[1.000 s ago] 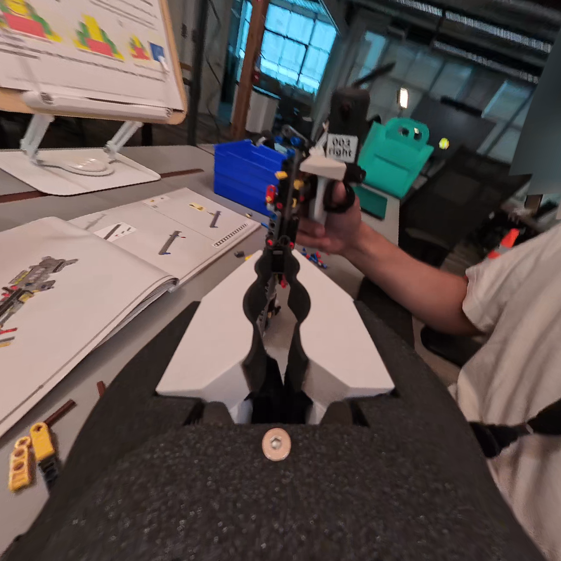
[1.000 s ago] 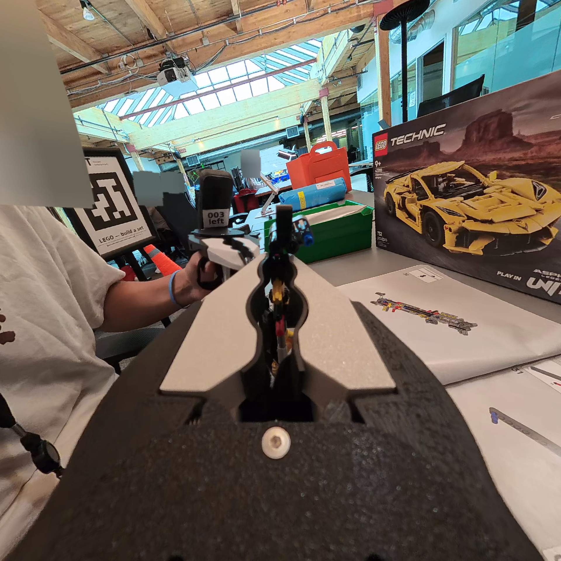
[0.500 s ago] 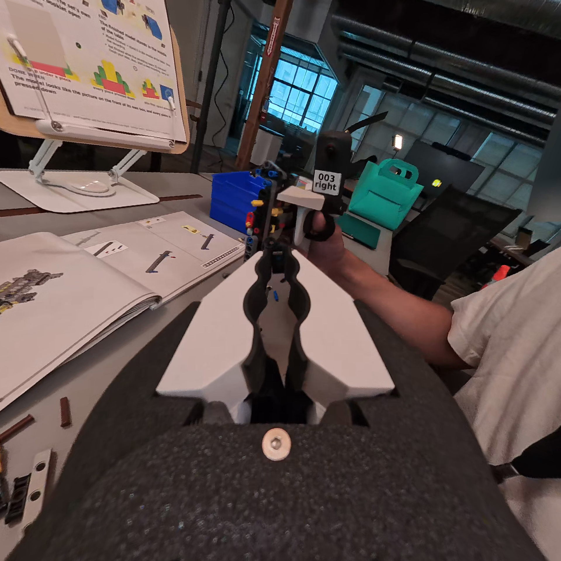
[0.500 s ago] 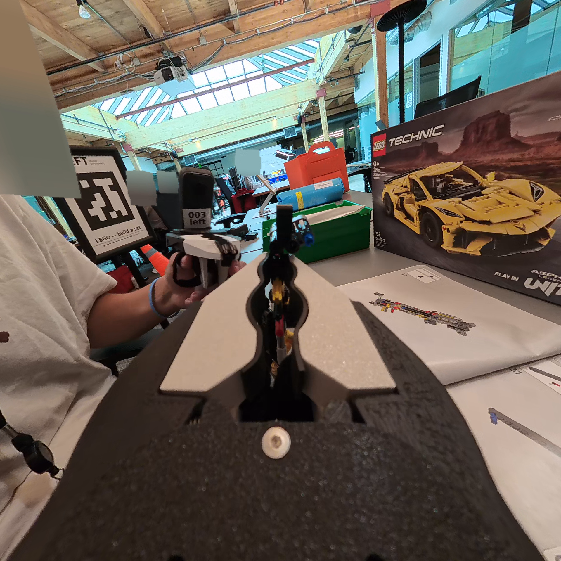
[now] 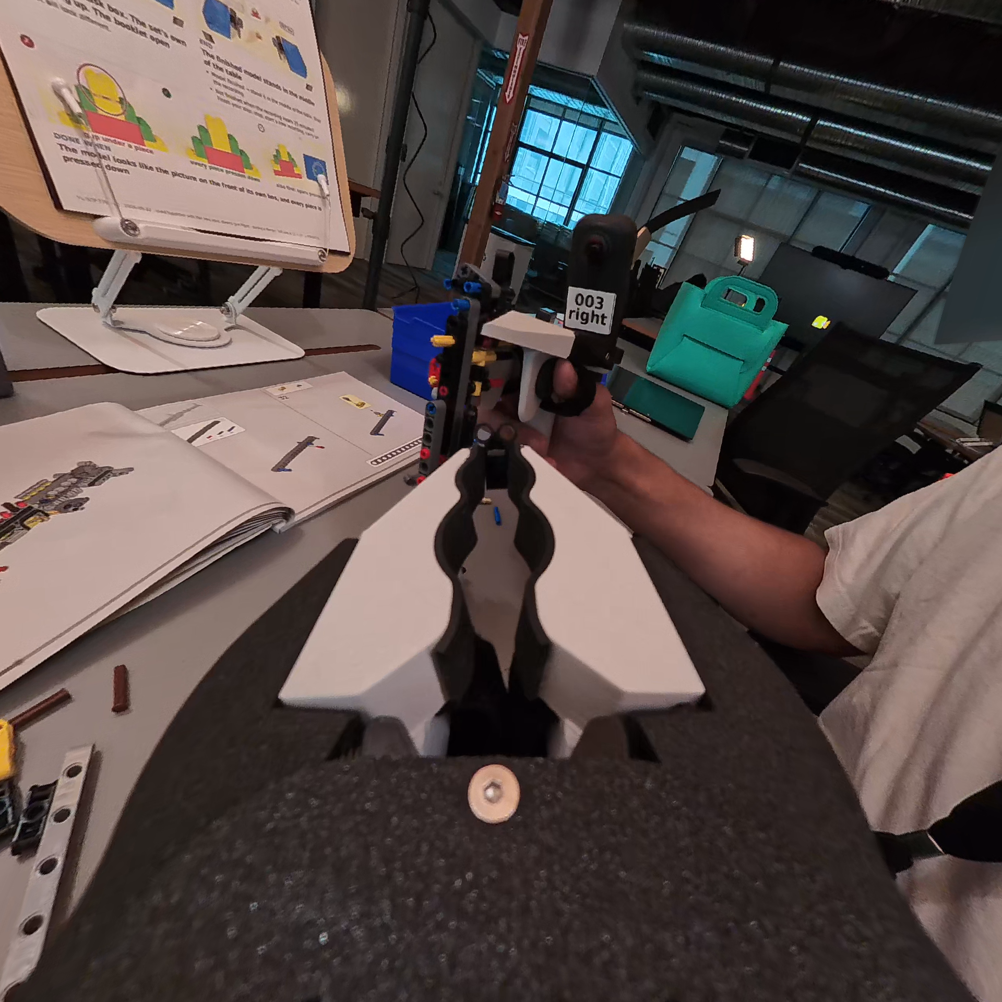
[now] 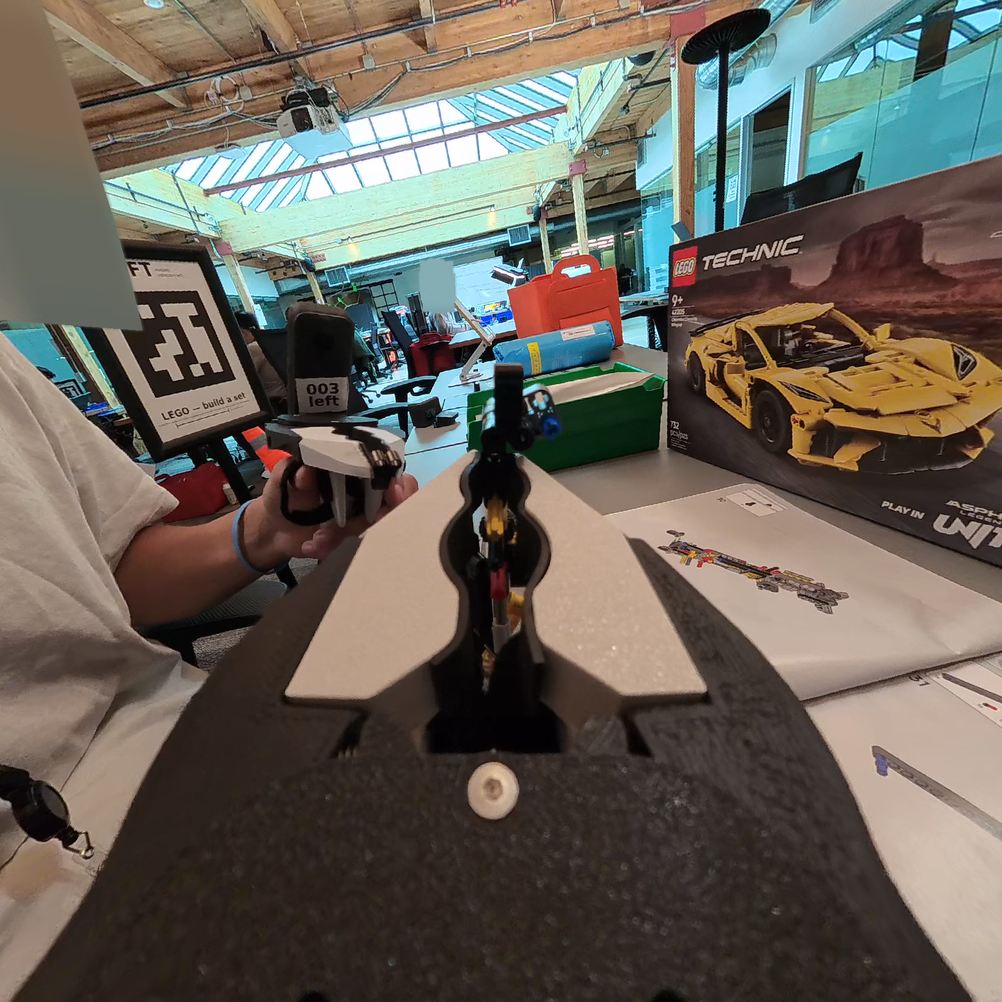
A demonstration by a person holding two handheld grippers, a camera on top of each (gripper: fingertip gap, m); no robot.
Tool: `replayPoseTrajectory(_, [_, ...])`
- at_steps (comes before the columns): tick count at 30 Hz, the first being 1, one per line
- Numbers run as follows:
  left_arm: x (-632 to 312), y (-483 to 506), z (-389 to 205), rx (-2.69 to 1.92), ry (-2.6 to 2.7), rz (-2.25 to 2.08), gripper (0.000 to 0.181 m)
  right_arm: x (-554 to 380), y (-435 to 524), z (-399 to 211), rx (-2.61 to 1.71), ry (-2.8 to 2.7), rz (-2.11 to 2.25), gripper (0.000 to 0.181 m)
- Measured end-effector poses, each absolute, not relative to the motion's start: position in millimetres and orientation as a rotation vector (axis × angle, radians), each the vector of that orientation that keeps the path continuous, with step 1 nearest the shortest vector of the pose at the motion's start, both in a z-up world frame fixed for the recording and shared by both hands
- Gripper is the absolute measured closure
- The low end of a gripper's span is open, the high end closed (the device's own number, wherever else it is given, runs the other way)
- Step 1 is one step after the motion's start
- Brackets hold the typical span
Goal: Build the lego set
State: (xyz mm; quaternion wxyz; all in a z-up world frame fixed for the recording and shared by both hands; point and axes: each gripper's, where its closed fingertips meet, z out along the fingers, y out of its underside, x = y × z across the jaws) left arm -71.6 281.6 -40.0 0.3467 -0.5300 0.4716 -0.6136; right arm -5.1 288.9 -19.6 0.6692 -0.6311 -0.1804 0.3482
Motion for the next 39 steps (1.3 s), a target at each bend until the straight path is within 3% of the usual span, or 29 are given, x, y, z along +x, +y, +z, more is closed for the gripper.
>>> replayPoseTrajectory(17, [-66,281,-39,-1.371,1.23,-1.561,0.175,-6,288,-19,-1.426,-0.418,0.778,0.174])
replayPoseTrajectory(26, [-59,290,-17,-1.533,1.131,-1.832,0.175,-8,288,-19,-1.425,-0.435,0.748,0.173])
replayPoseTrajectory(29, [-57,303,-36,-1.566,1.222,-1.594,0.175,-7,288,-19,-1.426,-0.432,0.751,0.174])
replayPoseTrajectory(36, [-109,327,-170,-1.719,2.021,-0.553,0.174,-9,287,-18,-1.425,-0.439,0.76,0.174])
replayPoseTrajectory(39, [-135,335,-186,-1.619,2.275,-0.283,0.174,-10,287,-18,-1.424,-0.443,0.764,0.174])
